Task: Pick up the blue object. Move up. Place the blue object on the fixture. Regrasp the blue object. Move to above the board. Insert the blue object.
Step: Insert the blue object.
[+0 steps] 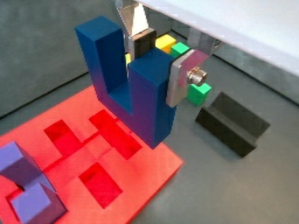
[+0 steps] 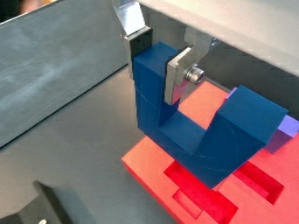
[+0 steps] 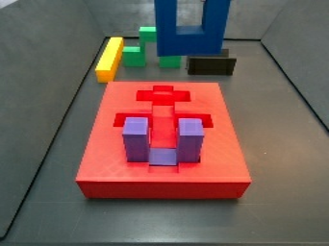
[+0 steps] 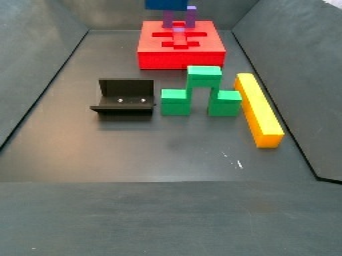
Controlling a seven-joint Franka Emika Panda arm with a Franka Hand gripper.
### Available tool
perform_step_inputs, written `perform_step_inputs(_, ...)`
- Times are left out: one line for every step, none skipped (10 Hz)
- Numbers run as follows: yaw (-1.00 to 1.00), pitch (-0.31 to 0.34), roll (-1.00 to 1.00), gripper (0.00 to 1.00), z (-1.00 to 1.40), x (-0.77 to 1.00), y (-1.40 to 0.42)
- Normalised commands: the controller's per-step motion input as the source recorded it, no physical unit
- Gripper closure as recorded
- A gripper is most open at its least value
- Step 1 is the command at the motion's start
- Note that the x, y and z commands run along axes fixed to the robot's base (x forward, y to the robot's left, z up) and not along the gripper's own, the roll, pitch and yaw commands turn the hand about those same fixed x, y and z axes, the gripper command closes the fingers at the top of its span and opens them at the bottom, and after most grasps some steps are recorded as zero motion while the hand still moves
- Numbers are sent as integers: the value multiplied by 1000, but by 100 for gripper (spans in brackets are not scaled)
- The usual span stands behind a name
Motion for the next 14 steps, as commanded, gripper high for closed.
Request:
perform_step_inputs(-266, -74, -349, 100, -197, -117, 80)
perform_step_inputs(-143, -77, -327, 100, -226, -140, 91)
perform_step_inputs(-40, -51, -256, 100, -149, -31, 89)
perform_step_inputs(0, -33, -207, 100, -149, 0, 57)
perform_step_inputs(66, -16, -116, 100, -160, 0, 0)
perform_step_inputs(166, 0, -43, 100, -254, 43, 0)
perform_step_inputs(226, 0, -10, 100, -260, 34, 0)
perform_step_inputs(197, 0, 31, 100, -286, 20, 0)
perform_step_inputs(149, 0, 107, 100, -271, 0, 0)
perform_step_inputs(57, 0, 160, 100, -223, 0, 0)
perform_step_inputs(0, 0, 127, 100, -189, -97, 0)
perform_step_inputs(-120, 24, 236, 100, -126, -37, 0)
perform_step_inputs(-137, 37, 251, 100, -117, -23, 0)
perform_step_inputs(-137, 11, 146, 100, -163, -34, -26)
